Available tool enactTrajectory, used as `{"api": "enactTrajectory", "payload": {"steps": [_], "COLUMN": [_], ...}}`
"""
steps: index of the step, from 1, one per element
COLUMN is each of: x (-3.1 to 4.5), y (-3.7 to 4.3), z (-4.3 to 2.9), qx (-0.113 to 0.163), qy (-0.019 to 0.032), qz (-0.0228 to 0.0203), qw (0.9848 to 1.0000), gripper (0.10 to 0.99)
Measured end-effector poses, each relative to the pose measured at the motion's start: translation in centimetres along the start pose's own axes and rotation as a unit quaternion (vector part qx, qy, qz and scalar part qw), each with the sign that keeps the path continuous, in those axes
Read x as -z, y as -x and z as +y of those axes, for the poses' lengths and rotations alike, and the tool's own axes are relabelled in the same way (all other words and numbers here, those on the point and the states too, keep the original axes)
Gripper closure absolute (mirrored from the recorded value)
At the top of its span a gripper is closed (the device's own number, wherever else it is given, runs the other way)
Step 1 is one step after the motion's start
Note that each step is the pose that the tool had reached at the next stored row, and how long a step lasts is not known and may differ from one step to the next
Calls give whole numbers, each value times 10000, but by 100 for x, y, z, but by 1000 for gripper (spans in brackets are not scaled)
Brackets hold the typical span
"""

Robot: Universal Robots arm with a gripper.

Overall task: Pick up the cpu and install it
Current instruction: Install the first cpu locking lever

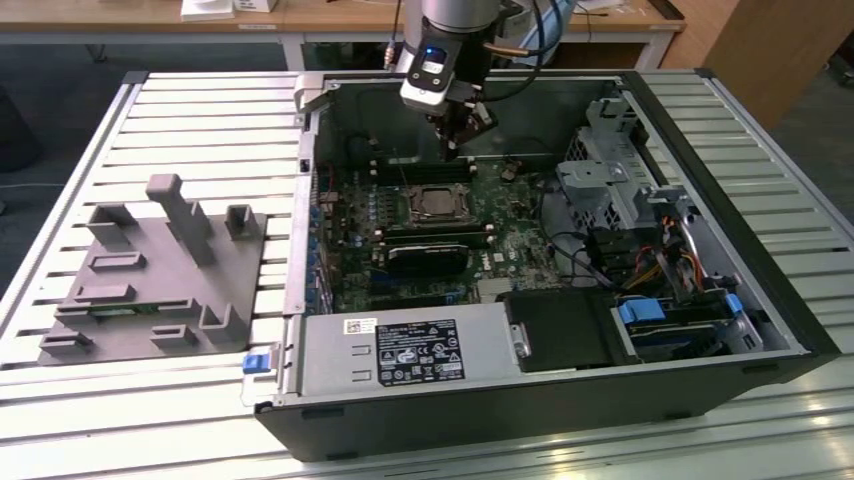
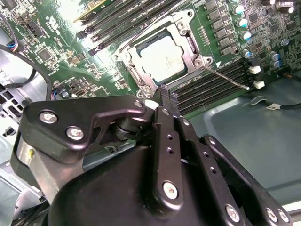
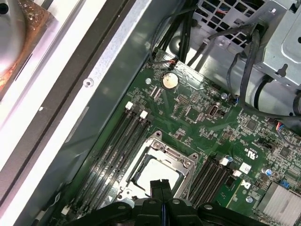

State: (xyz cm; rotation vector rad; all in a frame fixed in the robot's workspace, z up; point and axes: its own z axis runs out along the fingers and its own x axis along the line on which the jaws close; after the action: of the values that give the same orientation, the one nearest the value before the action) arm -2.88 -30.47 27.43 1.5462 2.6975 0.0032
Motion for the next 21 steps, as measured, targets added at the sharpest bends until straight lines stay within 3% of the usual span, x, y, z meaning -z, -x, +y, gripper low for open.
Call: {"api": "enactTrajectory", "payload": {"steps": [21], "x": [0], "y": [0], "z": [0], "qx": [307], "qy": [9], "qz": [5], "qw": [9995], "gripper": [980]}}
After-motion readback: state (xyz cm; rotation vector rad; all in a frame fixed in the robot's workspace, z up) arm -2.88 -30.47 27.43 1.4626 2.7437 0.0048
